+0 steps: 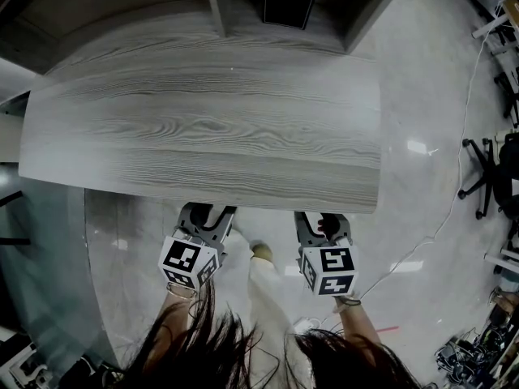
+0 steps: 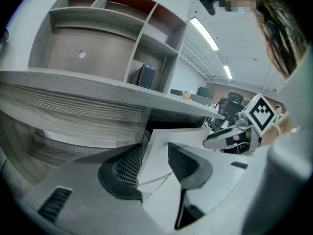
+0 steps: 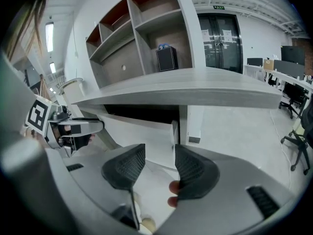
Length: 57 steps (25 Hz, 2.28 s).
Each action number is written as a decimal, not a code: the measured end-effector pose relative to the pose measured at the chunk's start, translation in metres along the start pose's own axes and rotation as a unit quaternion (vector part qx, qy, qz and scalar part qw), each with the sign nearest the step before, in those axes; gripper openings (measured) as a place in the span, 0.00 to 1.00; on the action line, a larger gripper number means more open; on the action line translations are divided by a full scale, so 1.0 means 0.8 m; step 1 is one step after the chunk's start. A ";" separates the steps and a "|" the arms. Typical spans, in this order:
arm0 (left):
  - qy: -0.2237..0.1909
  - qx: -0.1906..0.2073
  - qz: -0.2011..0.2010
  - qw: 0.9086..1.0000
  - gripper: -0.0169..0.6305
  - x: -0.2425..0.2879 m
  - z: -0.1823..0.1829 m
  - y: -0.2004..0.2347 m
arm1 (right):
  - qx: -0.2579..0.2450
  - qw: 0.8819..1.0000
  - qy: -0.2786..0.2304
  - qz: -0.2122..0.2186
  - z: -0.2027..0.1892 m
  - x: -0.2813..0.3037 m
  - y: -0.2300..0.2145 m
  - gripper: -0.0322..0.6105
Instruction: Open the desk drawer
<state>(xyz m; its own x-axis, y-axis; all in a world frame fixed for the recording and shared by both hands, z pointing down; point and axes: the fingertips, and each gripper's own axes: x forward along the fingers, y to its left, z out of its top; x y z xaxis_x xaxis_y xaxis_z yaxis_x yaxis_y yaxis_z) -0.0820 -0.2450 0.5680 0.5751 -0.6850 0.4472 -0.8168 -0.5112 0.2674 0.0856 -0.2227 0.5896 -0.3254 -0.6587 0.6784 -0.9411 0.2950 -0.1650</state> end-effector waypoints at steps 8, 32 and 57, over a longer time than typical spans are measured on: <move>0.003 0.006 -0.018 1.000 0.28 0.003 0.001 -0.001 | -0.011 1.000 -0.003 0.004 0.006 0.008 0.001 0.34; 0.018 0.007 -0.029 0.999 0.30 0.009 0.003 -0.015 | -0.024 0.999 -0.010 -0.019 0.004 0.008 0.002 0.36; 0.006 0.004 -0.013 1.000 0.30 -0.022 -0.023 -0.036 | -0.036 0.999 -0.011 -0.013 -0.026 -0.019 0.015 0.36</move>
<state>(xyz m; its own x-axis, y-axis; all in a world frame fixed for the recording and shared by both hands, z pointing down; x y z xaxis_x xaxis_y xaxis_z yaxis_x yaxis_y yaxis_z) -0.0697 -0.2087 0.5685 0.5951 -0.6652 0.4509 -0.8014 -0.5330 0.2715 0.0815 -0.1946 0.5922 -0.3041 -0.6819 0.6653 -0.9405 0.3260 -0.0959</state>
